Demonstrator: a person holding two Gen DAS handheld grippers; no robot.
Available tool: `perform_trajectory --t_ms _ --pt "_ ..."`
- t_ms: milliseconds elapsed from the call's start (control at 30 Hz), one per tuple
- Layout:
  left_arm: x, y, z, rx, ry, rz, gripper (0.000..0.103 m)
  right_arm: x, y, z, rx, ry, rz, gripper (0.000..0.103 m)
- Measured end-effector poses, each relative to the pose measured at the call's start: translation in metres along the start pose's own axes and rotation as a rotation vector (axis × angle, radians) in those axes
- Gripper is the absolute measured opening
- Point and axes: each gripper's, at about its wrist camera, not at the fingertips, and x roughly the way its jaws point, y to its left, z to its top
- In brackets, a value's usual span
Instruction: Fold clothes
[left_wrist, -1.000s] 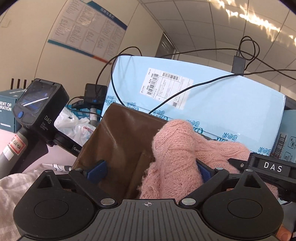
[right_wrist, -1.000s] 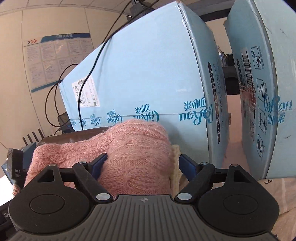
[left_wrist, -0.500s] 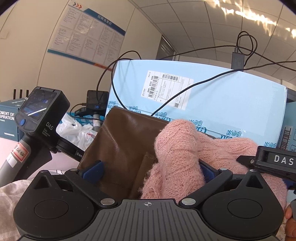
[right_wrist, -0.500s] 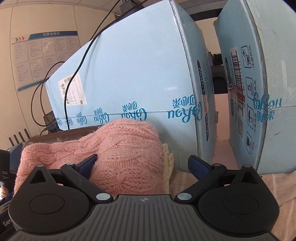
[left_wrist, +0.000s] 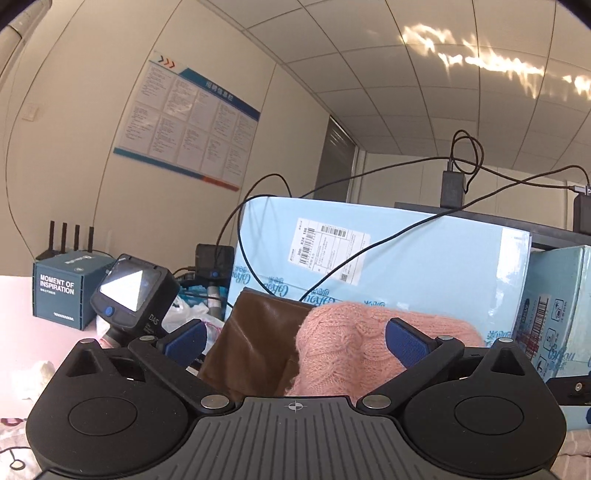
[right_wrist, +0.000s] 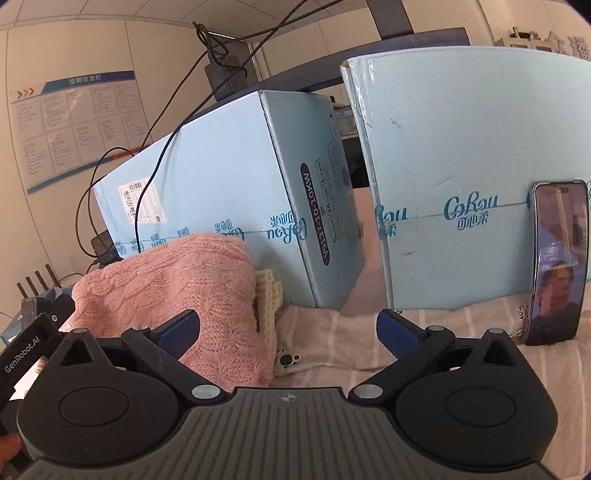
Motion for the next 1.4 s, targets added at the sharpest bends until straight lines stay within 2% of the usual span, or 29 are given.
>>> perform_trajectory --t_ms 167,300,533,733,967,1167,1300,1400 --pt "-0.034 -0.014 0.005 0.043 0.066 0.016 0.103 -0.01 -0.015 0.001 0.051 0.049 0.075 0.103" --pt "-0.051 -0.023 0.011 0.048 0.1 0.078 0.103 -0.016 -0.019 0.007 0.005 0.069 0.083 0.103" --pt "-0.059 -0.035 0.014 0.044 0.242 0.2 0.103 -0.033 -0.011 0.011 -0.072 0.063 0.127 0.103" --pt "-0.071 -0.036 0.019 -0.01 0.218 0.292 0.103 -0.045 0.003 0.007 -0.198 0.025 0.171 0.103" --pt "-0.076 -0.035 0.023 -0.015 0.192 0.344 0.103 -0.045 0.003 0.008 -0.199 0.035 0.172 0.103" --pt "-0.074 -0.038 0.021 -0.007 0.198 0.345 0.103 -0.036 0.002 0.005 -0.205 0.062 0.085 0.103" --pt "-0.068 -0.034 0.016 -0.041 0.253 0.333 0.103 -0.034 0.001 0.003 -0.202 0.073 0.082 0.103" --pt "-0.065 -0.036 0.011 -0.025 0.272 0.329 0.103 -0.033 0.001 0.003 -0.202 0.075 0.082 0.103"
